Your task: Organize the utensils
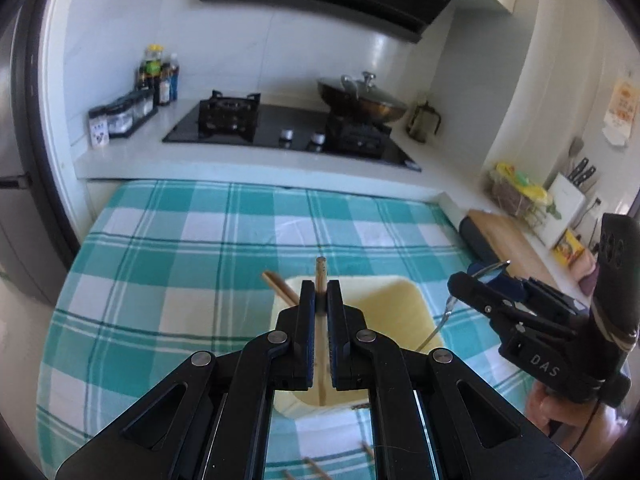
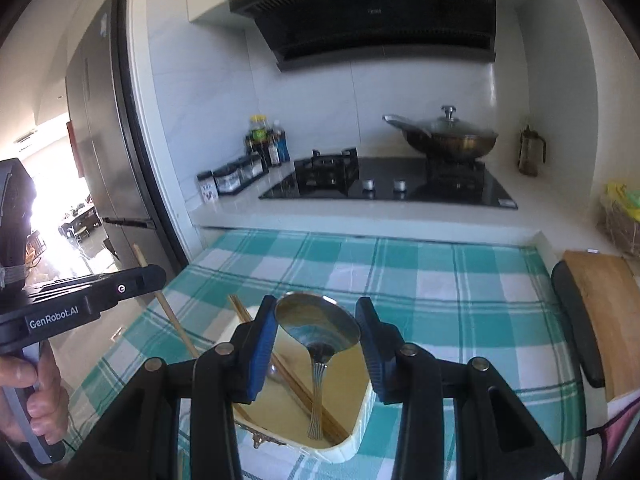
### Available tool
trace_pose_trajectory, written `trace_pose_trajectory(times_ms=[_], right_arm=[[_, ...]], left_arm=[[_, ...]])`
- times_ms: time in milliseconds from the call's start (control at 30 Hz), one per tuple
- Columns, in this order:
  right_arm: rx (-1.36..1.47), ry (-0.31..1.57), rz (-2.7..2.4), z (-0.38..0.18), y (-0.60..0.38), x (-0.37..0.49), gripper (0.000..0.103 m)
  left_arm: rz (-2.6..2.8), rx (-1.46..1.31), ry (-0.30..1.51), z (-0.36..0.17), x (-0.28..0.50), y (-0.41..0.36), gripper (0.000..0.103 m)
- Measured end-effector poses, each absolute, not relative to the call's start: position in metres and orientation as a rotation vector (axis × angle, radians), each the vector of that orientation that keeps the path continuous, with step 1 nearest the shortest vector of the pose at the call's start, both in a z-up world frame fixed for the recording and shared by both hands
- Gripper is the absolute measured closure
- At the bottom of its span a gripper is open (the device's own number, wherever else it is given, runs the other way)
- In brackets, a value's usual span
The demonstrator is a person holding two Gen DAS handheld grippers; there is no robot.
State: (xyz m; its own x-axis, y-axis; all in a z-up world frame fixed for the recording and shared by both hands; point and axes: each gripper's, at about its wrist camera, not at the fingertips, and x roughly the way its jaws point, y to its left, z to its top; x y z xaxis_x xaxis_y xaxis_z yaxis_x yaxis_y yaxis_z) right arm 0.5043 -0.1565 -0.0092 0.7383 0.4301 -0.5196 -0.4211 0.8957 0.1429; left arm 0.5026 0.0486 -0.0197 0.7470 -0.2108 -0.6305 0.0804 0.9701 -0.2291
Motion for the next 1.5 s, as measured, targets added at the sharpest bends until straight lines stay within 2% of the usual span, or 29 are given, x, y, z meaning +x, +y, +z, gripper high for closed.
trace_pose_trajectory(times_ms=[233,267,333,367,400,567,667,700,867,967,1100,1300,1500], right_arm=[[0.06,0.701,0.441,-0.052,-0.165,0.534,0.062],[0.076,0.706,0.442,-0.055,-0.165,0.538,0.062],[0.111,0.713,0.427,-0.058,-0.17,0.543,0.062],[0.126,0.711,0.422,-0.058,-0.171,0.548,0.061],[0.141,0.705,0.424,-0.057,-0.175,0.545,0.06],[0.161,0.645,0.423,-0.052,-0.206,0.498,0.06],[0.079,0.662,0.414,-0.068,-0.229,0.443,0.059],[0.041,0.679,0.404,-0.08,-0.238,0.419,0.056],[-0.036,0.794,0.262,-0.157,-0.286,0.318,0.056],[0.03,0.829,0.199,-0.181,-0.309,0.277,0.055],[0.048,0.813,0.214,-0.183,-0.317,0.25,0.055],[-0.005,0.805,0.332,-0.178,-0.28,0.256,0.056],[-0.107,0.837,0.461,-0.184,-0.227,0.272,0.068]], left_arm=[[-0.139,-0.214,0.723,-0.03,0.514,0.048,0.099],[-0.135,-0.224,0.721,-0.031,0.514,0.049,0.095],[-0.153,-0.264,0.731,-0.034,0.511,0.054,0.072],[-0.156,-0.28,0.733,-0.037,0.507,0.058,0.055],[-0.153,-0.289,0.731,-0.039,0.498,0.062,0.049],[-0.157,-0.225,0.792,-0.059,0.428,0.08,0.047],[-0.14,-0.18,0.85,-0.089,0.366,0.089,0.029],[-0.127,-0.181,0.869,-0.102,0.343,0.089,0.026],[-0.061,-0.263,0.96,-0.164,0.263,0.076,0.026],[-0.047,-0.314,0.931,-0.174,0.246,0.066,0.026],[-0.015,-0.317,0.933,-0.182,0.251,0.052,0.026],[0.013,-0.236,0.926,-0.188,0.268,0.027,0.026],[0.05,-0.16,0.95,-0.201,0.279,0.011,0.026]])
